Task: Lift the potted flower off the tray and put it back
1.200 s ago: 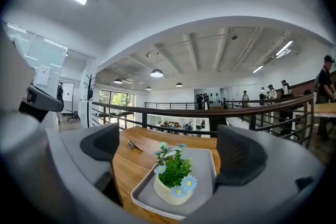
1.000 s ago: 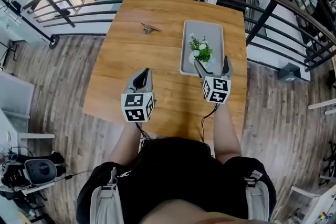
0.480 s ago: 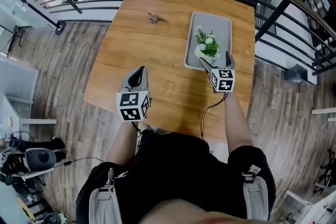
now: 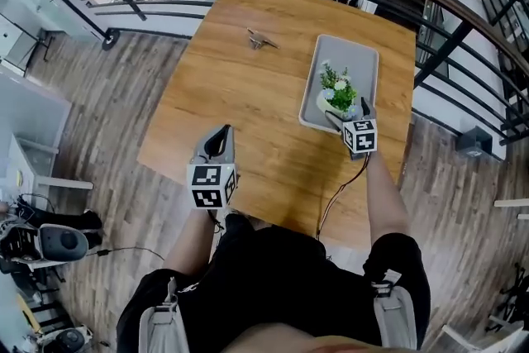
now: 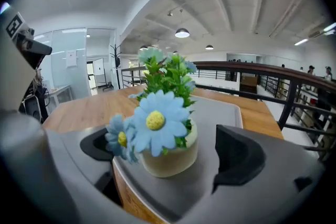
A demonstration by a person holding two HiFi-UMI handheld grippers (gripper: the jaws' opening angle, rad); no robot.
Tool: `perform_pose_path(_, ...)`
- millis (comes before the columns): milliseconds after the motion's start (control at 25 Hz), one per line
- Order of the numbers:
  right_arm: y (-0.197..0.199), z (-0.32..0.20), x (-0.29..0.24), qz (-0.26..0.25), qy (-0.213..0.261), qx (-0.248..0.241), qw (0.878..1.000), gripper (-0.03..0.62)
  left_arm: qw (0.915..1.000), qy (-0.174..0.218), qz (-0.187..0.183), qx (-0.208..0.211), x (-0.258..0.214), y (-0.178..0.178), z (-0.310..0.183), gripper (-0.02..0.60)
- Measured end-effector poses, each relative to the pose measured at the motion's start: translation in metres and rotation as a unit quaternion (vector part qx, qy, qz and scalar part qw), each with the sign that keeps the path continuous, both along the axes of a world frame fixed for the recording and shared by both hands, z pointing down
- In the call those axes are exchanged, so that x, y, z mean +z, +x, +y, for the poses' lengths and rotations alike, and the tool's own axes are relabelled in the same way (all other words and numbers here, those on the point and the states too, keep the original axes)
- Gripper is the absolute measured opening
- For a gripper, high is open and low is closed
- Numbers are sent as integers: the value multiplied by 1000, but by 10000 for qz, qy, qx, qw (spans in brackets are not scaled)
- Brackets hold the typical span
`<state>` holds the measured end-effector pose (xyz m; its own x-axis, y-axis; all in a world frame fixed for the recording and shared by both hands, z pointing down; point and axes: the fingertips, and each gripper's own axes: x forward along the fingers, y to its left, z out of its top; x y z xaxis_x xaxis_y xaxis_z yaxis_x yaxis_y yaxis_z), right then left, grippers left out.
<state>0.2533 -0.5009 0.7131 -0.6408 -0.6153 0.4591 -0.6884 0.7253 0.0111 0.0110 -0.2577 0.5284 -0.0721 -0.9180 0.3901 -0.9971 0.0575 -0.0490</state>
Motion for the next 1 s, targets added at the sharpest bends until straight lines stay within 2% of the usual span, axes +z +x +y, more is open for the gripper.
perform_pose_path(240,2,-5,18,231,-221,-112,9994,561,10000,52,-3,-56,-6,2,5,12)
perform_pose_path(520,-26,-11,29,468,-259,-371,9979,561,9999,49,-74,-67,-9,-9,5,12)
perform_pose_path(680,-24,-18,40,684,-323,-285,9967,560,9999,13,-113,-58,-8,-10,7,12)
perform_pose_path(840,-26,-19,47,565,-543,-207,9967,557,9999,-27,-148,-37,-7,-10,6,12)
perform_pose_path(1000,-24,-18,52,747,-793,-140,9939,543,9998,-58,-167,24,-4,-7,3,12)
